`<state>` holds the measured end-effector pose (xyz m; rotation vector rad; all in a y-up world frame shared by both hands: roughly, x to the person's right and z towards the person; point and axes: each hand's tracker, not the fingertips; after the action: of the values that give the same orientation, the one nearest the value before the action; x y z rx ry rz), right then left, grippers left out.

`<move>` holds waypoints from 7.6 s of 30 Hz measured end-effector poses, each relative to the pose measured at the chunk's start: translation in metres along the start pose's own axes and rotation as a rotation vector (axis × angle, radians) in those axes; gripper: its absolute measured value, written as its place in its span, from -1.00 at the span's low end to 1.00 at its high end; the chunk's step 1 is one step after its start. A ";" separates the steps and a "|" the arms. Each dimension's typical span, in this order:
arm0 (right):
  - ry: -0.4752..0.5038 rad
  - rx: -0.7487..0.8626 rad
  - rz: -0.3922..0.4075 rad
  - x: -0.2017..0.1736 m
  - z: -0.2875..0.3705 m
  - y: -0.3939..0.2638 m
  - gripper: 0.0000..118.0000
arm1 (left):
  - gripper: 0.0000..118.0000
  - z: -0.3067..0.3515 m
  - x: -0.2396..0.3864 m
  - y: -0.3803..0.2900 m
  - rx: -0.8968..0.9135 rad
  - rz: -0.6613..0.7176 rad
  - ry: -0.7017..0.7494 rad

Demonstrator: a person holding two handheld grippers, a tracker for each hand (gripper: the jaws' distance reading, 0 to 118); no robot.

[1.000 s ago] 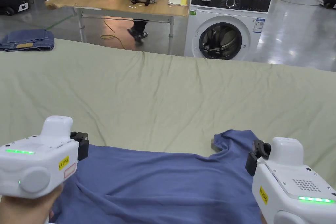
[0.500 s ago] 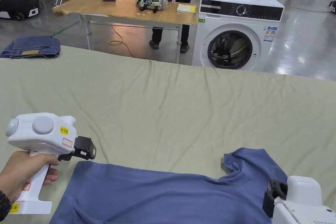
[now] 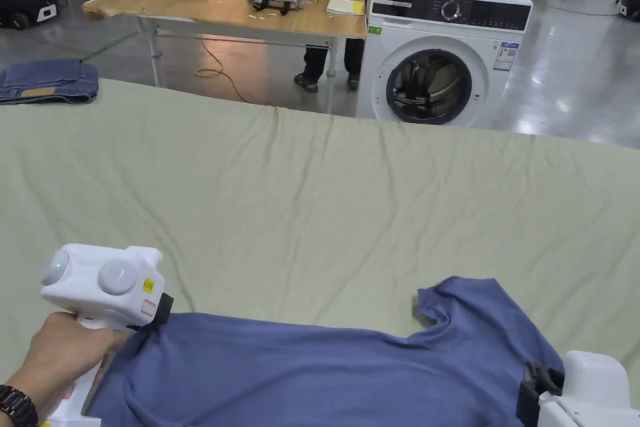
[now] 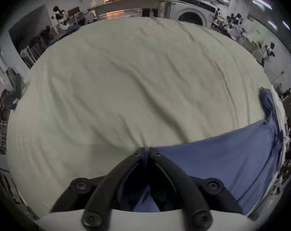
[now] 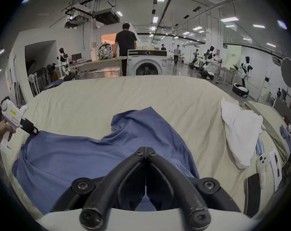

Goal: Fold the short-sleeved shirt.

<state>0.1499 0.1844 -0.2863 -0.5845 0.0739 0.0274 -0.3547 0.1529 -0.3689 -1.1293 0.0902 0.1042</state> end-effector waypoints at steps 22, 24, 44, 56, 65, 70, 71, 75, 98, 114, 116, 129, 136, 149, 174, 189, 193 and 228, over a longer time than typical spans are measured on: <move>0.055 -0.467 0.064 0.073 -0.172 0.085 0.06 | -1.00 0.056 -0.020 -0.018 0.172 0.076 -0.098; 0.083 -0.516 0.084 0.066 -0.180 0.076 -0.17 | -1.00 0.051 -0.022 -0.020 0.163 0.085 -0.098; 0.056 -0.272 0.012 0.074 -0.046 0.102 -1.00 | -1.00 0.102 -0.029 -0.037 0.271 0.098 -0.135; 0.063 -0.243 0.024 0.090 0.078 0.042 -1.00 | -1.00 0.158 -0.048 -0.131 0.324 0.048 -0.207; 0.015 -0.381 0.050 0.094 0.111 -0.043 -1.00 | -1.00 0.129 -0.060 -0.206 0.137 -0.006 -0.174; -0.015 -0.482 0.097 0.094 0.097 -0.077 -1.00 | -1.00 0.098 -0.058 -0.225 0.049 -0.026 -0.144; -0.020 -0.495 0.095 0.096 0.094 -0.084 -1.00 | -1.00 0.093 -0.058 -0.226 0.032 -0.033 -0.128; -0.033 -0.513 0.070 0.099 0.081 -0.097 -1.00 | -1.00 0.089 -0.045 -0.231 0.030 -0.031 -0.110; -0.101 0.158 0.016 0.028 0.107 -0.005 0.20 | -0.02 0.161 0.030 -0.157 0.590 -0.013 -0.067; -0.037 0.584 0.036 -0.067 0.107 0.025 -1.00 | -1.00 0.188 0.076 -0.150 1.019 -0.039 0.143; -0.026 0.579 0.030 -0.068 0.106 0.028 -1.00 | -1.00 0.190 0.067 -0.149 0.997 -0.027 0.125; 0.005 0.511 0.097 -0.068 0.090 0.023 -1.00 | -1.00 0.138 -0.111 -0.163 0.299 0.233 -0.475; 0.014 0.456 0.097 -0.066 0.081 0.014 -1.00 | 0.27 0.092 -0.149 -0.195 0.077 0.344 -0.659; 0.031 0.425 0.113 -0.064 0.081 0.008 -1.00 | 0.31 0.009 -0.139 -0.213 -0.069 0.535 -1.037; 0.022 0.400 0.119 -0.048 0.080 0.007 -1.00 | -0.87 0.109 -0.161 -0.187 0.076 0.449 -0.606; 0.052 0.405 0.123 -0.050 0.082 0.007 -1.00 | -0.87 0.150 -0.070 -0.157 0.031 0.398 -0.761; 0.051 0.401 0.116 -0.047 0.083 0.005 -1.00 | -0.87 0.139 -0.031 -0.146 -0.005 0.393 -0.785; 0.021 0.325 0.092 -0.025 0.084 -0.013 -1.00 | -0.20 0.054 0.143 -0.153 -0.232 0.216 -0.734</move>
<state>0.1309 0.2193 -0.2076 -0.2559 0.1227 0.0972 -0.1920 0.1422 -0.2271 -1.2471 -0.4658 0.7272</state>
